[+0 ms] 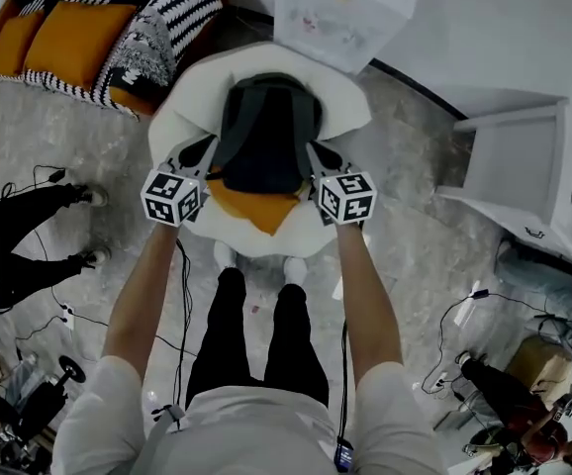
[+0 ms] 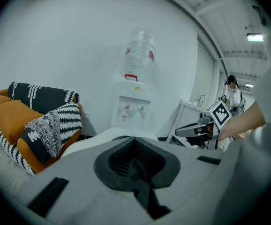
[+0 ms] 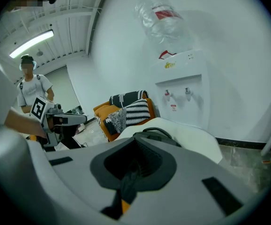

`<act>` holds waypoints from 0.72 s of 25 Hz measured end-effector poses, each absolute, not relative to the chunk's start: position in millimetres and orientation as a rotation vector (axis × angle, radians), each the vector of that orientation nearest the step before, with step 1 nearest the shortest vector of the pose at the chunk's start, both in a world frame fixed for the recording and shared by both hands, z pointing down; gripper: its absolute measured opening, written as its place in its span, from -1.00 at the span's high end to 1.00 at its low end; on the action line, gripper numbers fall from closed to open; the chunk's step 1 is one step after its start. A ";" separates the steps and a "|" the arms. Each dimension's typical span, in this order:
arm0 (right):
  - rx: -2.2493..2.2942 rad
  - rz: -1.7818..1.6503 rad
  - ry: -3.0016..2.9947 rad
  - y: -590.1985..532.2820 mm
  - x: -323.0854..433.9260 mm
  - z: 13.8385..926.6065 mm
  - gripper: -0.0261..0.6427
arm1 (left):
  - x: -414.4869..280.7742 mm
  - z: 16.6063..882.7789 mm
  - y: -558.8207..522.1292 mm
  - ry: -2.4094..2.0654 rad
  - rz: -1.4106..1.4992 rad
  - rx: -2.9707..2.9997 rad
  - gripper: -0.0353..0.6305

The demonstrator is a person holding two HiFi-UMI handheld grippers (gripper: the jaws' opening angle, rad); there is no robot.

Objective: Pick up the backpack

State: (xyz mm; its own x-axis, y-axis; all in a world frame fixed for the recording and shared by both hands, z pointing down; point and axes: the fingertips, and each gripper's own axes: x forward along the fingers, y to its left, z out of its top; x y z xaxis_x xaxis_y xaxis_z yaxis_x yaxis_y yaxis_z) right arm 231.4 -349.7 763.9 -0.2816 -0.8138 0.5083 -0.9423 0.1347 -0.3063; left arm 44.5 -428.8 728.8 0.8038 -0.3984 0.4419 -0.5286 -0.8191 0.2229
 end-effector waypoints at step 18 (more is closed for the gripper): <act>1.674 0.819 -2.146 -388.7 263.5 882.1 0.90 | 75.8 853.1 -467.5 -0.646 0.619 2.663 0.88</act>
State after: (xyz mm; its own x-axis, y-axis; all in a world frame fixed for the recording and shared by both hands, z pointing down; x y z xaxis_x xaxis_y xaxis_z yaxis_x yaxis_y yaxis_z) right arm 263.5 -388.7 882.1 -0.2774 -0.7846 0.5545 -0.9545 0.1595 -0.2519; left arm 75.8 -467.5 853.1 0.8028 -0.3519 0.4812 -0.4959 -0.8423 0.2113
